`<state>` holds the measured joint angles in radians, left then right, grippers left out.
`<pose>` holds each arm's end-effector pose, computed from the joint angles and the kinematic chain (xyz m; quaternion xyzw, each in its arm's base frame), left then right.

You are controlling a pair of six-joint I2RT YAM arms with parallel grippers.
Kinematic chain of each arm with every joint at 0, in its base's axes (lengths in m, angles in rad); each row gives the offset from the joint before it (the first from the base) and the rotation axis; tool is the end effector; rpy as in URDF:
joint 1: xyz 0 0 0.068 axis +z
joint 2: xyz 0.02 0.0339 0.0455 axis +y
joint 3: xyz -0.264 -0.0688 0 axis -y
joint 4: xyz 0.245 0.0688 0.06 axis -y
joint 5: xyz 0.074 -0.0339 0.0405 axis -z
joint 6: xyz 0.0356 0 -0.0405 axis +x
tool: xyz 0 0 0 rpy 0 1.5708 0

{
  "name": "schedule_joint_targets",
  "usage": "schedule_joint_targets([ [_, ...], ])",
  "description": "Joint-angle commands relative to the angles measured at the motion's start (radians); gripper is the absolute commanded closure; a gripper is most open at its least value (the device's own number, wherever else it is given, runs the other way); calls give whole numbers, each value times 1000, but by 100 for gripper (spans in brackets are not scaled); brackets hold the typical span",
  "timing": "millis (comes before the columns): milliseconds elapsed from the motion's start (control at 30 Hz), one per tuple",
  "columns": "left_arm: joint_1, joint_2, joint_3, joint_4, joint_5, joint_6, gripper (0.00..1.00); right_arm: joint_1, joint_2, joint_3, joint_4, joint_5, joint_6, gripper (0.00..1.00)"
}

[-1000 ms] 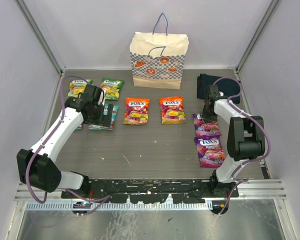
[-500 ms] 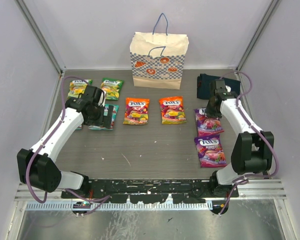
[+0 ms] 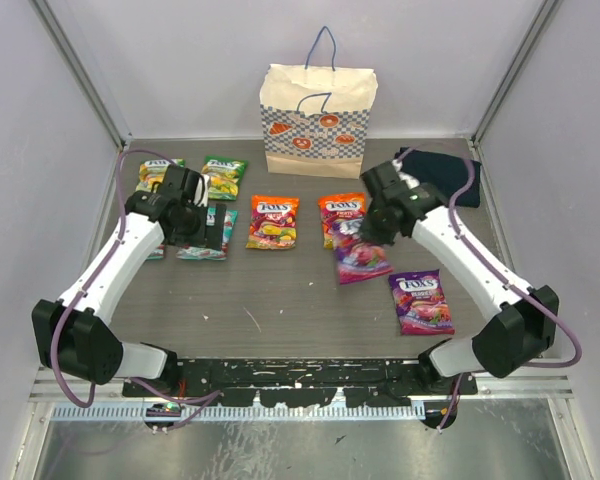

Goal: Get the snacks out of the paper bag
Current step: Pick up the snack from the center of the board, then place the snack at the center of the board.

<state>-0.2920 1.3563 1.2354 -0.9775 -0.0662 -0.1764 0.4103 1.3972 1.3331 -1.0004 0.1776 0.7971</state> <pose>0.2536 -0.0738 0.3039 0.0484 0.9705 -0.0230 0.2350 0.2553 0.1042 0.3224 0.2071 0.9421 0.0709 0.2541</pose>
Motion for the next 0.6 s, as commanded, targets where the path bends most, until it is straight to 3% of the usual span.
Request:
schedule_joint_targets([
  [0, 20, -15, 51, 27, 55, -38, 2, 230, 9, 19, -40, 24, 372, 99],
  [233, 42, -46, 53, 5, 51, -45, 2, 479, 296, 217, -10, 78, 667, 99],
  [467, 77, -130, -4, -30, 61, -50, 2, 569, 610, 568, -130, 116, 787, 99],
  [567, 78, -160, -34, -37, 49, -42, 2, 597, 683, 645, -154, 103, 812, 99],
])
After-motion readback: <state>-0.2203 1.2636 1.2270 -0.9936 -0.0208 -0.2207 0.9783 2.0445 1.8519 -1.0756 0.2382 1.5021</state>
